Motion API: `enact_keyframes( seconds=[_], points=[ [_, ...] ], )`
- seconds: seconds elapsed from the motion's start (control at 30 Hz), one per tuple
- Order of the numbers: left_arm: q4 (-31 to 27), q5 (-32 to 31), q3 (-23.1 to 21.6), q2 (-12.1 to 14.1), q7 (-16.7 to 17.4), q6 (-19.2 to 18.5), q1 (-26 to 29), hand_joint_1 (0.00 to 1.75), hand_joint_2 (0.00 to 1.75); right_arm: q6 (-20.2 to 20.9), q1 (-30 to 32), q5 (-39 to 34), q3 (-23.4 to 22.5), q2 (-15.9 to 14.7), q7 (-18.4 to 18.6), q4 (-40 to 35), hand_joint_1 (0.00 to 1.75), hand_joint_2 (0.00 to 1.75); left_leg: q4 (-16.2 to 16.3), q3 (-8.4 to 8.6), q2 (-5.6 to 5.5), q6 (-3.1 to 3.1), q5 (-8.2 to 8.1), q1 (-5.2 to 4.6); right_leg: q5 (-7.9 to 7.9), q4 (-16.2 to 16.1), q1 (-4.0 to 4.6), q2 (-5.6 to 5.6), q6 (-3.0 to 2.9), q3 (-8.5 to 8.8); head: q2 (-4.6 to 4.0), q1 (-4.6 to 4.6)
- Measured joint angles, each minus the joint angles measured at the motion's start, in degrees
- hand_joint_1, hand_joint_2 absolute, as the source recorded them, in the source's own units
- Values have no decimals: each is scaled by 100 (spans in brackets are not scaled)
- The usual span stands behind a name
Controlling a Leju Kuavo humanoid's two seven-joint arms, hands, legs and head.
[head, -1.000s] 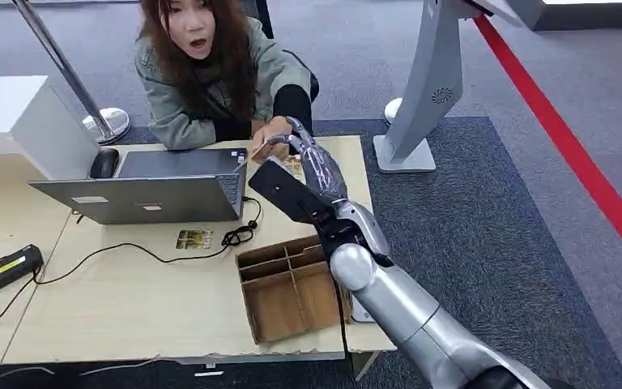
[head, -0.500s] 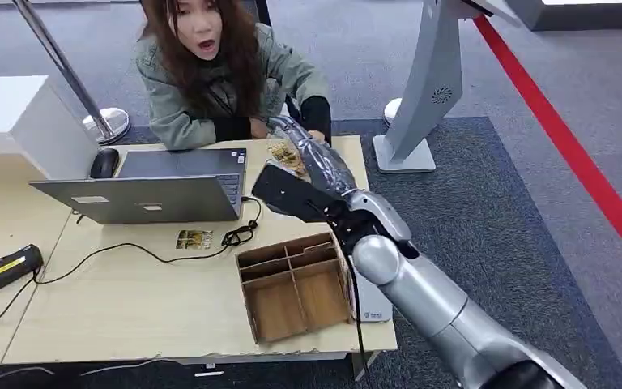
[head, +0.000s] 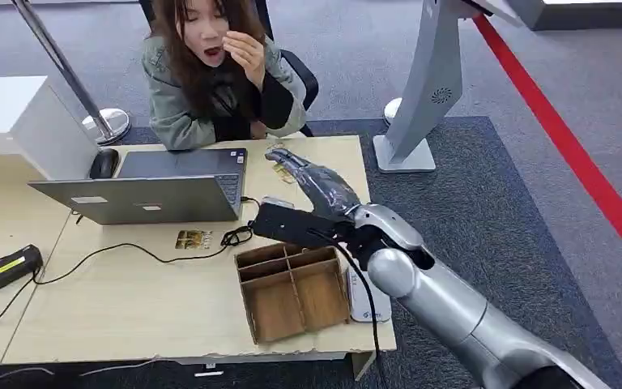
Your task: Pass the card to the sensor for recognition and then transmit it.
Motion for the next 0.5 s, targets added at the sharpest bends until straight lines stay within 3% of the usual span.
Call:
enact_keyframes(
  seconds=[0.3, 0.33, 0.4, 0.5],
  points=[
    [0, 83, 0, -2, 0, 20, -3, 0, 0, -77, -14, 795, 645, -18, 72, 129, 31, 175, -2, 0, 0, 0, 0, 0, -1, 0, 0, 0, 0, 0, 0, 0],
    [0, 83, 0, -2, 2, 20, -4, 0, 0, -90, -13, 868, 707, -11, 74, 147, 42, 175, -2, 0, 0, 0, 0, 0, -1, 0, 0, 0, 0, -1, 0, 2],
    [0, 85, 0, -2, 0, 26, -4, 0, 0, -103, -15, 999, 813, -2, 74, 192, 45, 175, -1, 0, 0, 0, 0, 0, -1, 0, 0, 0, 0, 0, 0, 2],
    [0, 85, 0, -2, 0, 33, -2, 0, 0, -107, -15, 1045, 925, 2, 74, 243, 73, 175, -1, 0, 0, 0, 0, 0, 0, 0, 0, 0, 0, 0, 0, 2]
  ],
)
